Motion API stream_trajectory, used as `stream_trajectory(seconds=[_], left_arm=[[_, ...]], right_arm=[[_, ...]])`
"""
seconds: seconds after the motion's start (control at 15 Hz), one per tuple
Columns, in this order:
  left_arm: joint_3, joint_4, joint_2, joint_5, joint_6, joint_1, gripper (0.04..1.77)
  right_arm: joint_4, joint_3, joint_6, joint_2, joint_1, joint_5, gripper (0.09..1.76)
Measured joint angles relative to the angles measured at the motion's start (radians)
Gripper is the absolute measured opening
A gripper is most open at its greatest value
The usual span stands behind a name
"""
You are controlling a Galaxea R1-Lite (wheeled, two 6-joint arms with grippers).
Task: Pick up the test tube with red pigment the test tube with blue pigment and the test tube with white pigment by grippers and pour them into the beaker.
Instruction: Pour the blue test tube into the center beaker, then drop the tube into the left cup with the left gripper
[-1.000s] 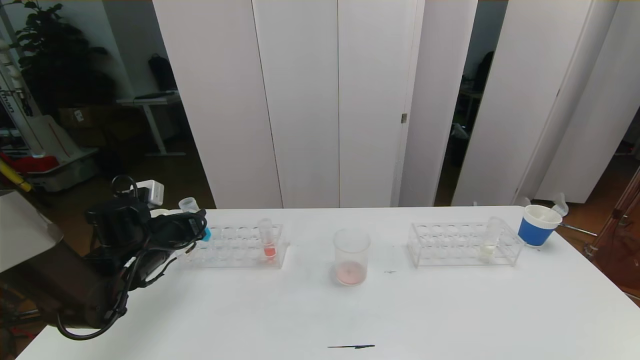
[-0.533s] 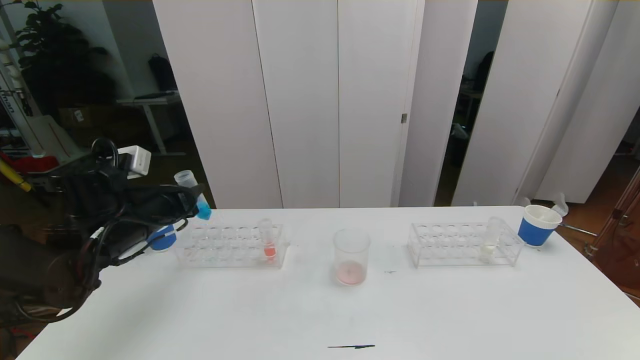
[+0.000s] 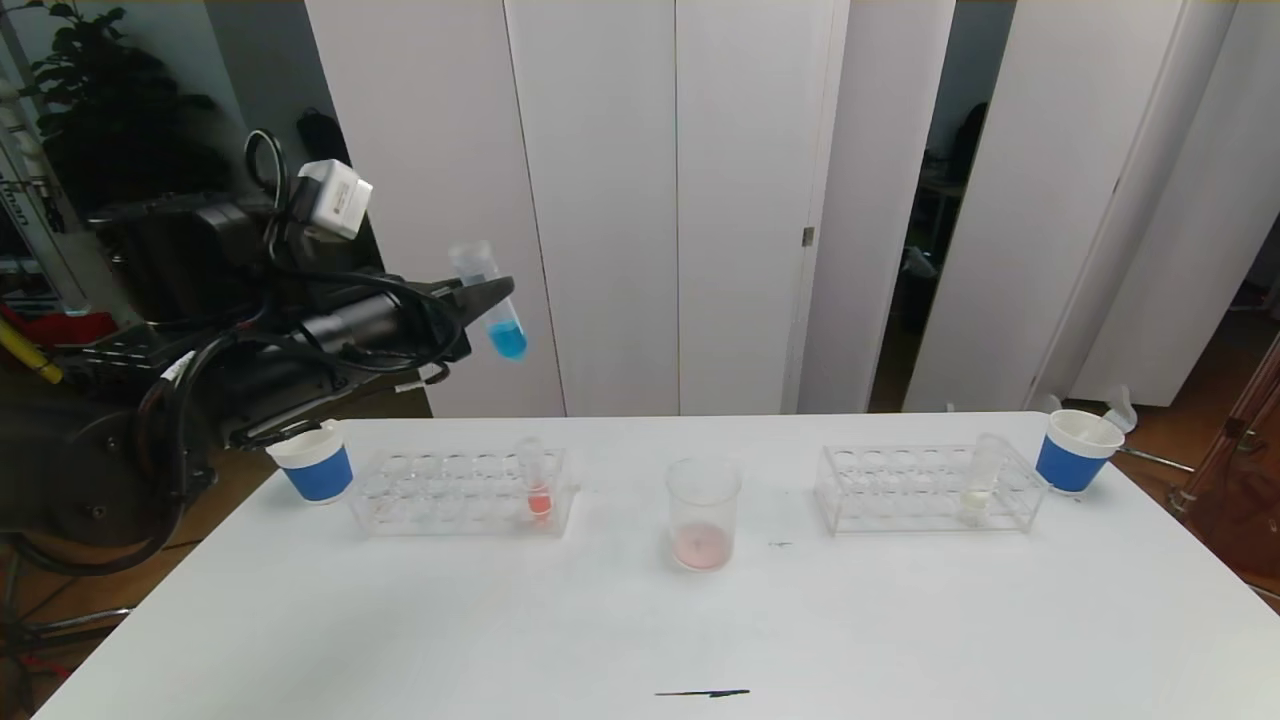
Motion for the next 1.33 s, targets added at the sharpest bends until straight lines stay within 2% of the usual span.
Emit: stream_trajectory(seconds=[0.13,0.33,0.47,0.67,0.93,1.2,1.33], left_arm=[[-0.017,-0.005,0.021,-0.044,0.051,-0.035,0.58],[-0.028,-0.014,0.07,-0.052,0.218,-0.088,0.58],[-0.034,-0.074,0.113,-0.051,0.307,-0.13,0.58],[-0.03,-0.174,0.184,-0.051,0.381,-0.181,0.58],[-0.01,-0.323,0.285,-0.036,0.57,-0.201,0.58],[0.011,-0.435,0.37,-0.026,0.696,-0.201,0.58],[0.018,-0.494,0.41,0.004,0.77,-0.201,0.58]], right_arm=[[0.0,0.0,0.0,0.0,0.0,0.0,1.75],[0.0,0.0,0.0,0.0,0.0,0.0,1.75],[0.0,0.0,0.0,0.0,0.0,0.0,1.75],[0.0,0.0,-0.001,0.0,0.0,0.0,1.75],[0.0,0.0,0.0,0.0,0.0,0.0,1.75],[0.0,0.0,0.0,0.0,0.0,0.0,1.75],[0.0,0.0,0.0,0.0,0.0,0.0,1.75]])
